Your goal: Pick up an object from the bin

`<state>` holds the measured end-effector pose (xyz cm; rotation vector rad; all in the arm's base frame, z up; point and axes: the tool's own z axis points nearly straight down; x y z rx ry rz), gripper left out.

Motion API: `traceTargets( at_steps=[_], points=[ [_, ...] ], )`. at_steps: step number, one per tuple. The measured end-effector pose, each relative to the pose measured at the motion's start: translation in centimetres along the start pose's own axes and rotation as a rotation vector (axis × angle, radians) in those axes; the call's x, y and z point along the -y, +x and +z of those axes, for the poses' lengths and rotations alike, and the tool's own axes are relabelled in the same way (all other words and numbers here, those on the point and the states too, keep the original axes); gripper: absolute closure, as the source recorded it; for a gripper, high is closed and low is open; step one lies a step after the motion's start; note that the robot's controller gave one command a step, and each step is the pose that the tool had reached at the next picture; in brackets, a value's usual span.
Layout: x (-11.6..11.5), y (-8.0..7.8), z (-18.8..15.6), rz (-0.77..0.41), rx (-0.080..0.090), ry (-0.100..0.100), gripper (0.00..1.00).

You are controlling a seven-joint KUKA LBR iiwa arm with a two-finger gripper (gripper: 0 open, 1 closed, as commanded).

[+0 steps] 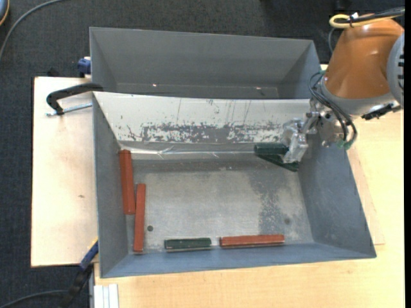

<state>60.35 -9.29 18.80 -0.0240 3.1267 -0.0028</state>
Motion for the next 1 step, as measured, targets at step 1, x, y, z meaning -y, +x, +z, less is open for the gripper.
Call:
traceTargets(
  at_steps=[1],
  points=[
    [-0.85, 1.8, -14.49, -0.042, -0.004, -0.001, 1.0]
  ],
)
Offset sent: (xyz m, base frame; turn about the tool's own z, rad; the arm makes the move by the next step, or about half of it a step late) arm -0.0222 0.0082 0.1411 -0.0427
